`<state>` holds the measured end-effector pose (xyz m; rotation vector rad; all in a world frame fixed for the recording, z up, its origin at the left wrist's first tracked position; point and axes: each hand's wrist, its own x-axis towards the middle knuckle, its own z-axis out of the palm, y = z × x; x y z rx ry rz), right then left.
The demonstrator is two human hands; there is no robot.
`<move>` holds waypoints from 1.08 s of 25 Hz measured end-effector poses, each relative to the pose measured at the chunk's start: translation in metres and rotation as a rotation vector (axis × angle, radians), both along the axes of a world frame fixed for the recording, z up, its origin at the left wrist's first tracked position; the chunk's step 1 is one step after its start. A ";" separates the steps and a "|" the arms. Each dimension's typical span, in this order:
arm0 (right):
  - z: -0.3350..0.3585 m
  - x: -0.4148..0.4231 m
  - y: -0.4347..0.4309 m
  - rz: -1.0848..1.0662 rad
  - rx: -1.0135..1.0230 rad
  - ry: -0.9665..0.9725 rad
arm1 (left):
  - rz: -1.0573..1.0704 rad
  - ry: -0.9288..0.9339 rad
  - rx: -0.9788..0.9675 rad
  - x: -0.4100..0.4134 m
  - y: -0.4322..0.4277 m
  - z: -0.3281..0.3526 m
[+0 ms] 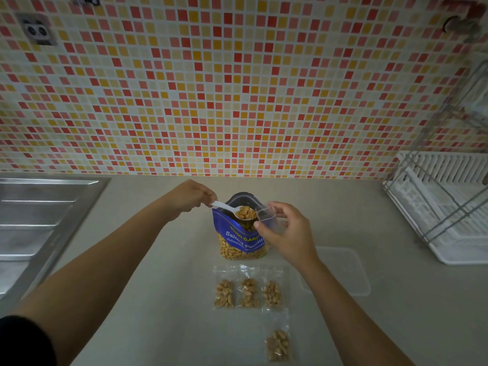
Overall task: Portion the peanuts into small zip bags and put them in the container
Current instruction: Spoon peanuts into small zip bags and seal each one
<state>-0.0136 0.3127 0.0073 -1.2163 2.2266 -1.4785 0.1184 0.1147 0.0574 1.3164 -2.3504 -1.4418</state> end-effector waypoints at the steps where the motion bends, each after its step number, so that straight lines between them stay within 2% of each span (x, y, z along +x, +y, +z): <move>1: 0.000 0.001 -0.001 -0.003 0.004 0.026 | 0.012 0.008 0.000 0.001 -0.001 0.001; 9: 0.003 0.006 -0.011 -0.019 0.046 0.106 | 0.061 0.063 -0.039 0.007 -0.012 0.033; 16: 0.004 0.009 -0.017 -0.037 0.051 0.119 | -0.058 0.017 -0.115 -0.011 0.000 0.048; 24: 0.005 0.010 -0.020 -0.073 0.062 0.062 | -0.324 -0.101 -0.468 -0.028 0.010 0.073; 27: 0.004 0.010 -0.022 -0.087 0.056 0.036 | -0.471 -0.180 -0.695 -0.041 0.022 0.087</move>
